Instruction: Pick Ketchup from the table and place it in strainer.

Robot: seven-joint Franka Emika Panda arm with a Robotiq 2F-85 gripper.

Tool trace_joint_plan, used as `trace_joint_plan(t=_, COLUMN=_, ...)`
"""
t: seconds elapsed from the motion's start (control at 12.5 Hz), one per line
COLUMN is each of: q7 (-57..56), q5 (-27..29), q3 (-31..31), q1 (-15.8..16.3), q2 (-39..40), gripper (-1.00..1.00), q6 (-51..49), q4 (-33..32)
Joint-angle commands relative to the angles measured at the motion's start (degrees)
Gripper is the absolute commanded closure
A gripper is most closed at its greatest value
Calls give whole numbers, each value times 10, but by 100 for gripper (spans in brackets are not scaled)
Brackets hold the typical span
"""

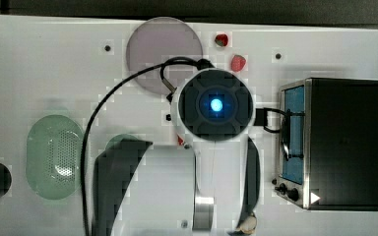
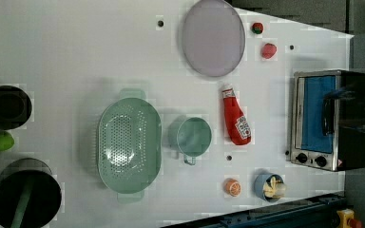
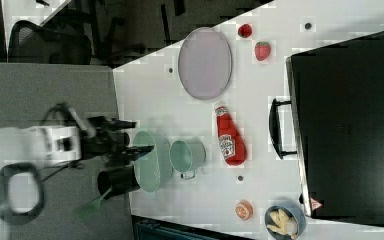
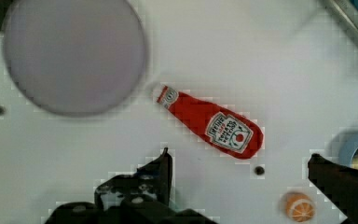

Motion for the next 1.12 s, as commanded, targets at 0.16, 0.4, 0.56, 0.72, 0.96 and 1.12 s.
trace_joint_plan(t=0.16, q7=-223, q5=-2, q3=12, q1=-7, q2=25, gripper=-100, q6=63, q4=-76)
trace_joint_plan(t=0.4, q7=-398, q5=-6, q3=12, q1=-7, q2=34, gripper=-100, q6=128, q4=-138)
trace_joint_plan(t=0.56, q7=-486, q5=-6, q3=13, q1=-7, q2=44, gripper=-100, q6=189, q4=-177)
trace_joint_plan(t=0.72, q7=-506, q5=-6, q3=13, q1=-7, q2=61, gripper=-100, q6=261, q4=-208)
trace_joint_plan(t=0.96, q7=-506, q5=-6, q3=16, q1=-5, q2=111, gripper=-100, q6=307, q4=-222)
trace_joint_plan(t=1.12, q7=-506, q5=-12, q3=19, q1=-5, q2=151, gripper=-100, q6=332, q4=-217)
